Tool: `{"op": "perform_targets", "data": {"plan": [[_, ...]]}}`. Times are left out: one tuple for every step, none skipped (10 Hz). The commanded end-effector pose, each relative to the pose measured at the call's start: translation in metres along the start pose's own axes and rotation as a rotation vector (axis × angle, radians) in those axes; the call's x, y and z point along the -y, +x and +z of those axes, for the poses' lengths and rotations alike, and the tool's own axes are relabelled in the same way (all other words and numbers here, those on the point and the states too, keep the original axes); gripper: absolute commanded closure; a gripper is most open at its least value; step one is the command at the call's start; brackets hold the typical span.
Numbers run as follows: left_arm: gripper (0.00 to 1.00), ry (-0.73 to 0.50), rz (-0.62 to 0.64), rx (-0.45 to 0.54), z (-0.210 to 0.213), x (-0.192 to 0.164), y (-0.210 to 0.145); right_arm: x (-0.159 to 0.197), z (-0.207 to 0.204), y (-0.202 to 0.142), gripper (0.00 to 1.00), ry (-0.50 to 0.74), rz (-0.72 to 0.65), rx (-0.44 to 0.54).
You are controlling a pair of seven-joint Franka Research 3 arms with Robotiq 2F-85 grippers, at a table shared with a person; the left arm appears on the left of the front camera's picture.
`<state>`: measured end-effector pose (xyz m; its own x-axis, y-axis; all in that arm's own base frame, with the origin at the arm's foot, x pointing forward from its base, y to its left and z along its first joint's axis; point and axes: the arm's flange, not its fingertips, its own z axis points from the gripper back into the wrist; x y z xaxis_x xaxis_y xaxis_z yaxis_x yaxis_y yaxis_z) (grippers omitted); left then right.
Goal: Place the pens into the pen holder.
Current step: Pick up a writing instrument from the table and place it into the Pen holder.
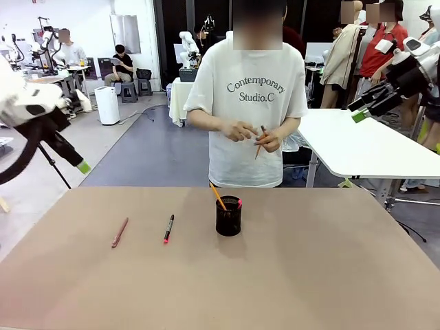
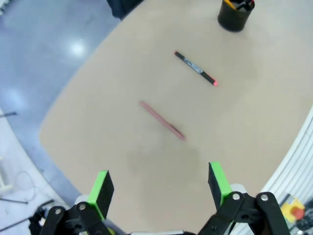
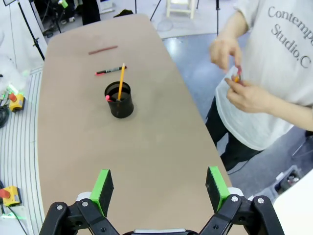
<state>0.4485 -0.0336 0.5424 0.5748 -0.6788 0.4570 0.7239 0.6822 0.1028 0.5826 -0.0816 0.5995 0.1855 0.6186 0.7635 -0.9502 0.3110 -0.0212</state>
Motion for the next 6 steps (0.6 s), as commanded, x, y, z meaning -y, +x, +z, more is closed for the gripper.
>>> {"op": "perform_targets", "data": {"plan": [[0.0,0.005,0.052,-0.018,-0.022,0.016,0.001,-0.001,0.001,0.001,0.0,0.002,0.008,0.001],[0.0,0.012,0.072,-0.006,-0.041,0.019,0.004,-0.001,0.001,0.001,0.0,0.002,0.008,0.001],[0.0,0.021,0.091,-0.007,-0.05,0.022,0.003,-0.001,0.001,0.001,0.0,0.002,0.008,0.001],[0.0,-0.071,0.103,0.027,-0.051,0.026,0.001,-0.001,0.001,0.001,0.0,0.002,0.008,0.001],[0.0,-0.61,-0.171,0.12,-0.033,0.012,-0.01,-0.001,0.001,0.001,0.0,0.002,0.008,0.001],[0.0,-0.03,0.079,-0.012,-0.053,0.028,0.006,-0.001,0.001,0.001,0.0,0.002,0.008,0.001]]}}
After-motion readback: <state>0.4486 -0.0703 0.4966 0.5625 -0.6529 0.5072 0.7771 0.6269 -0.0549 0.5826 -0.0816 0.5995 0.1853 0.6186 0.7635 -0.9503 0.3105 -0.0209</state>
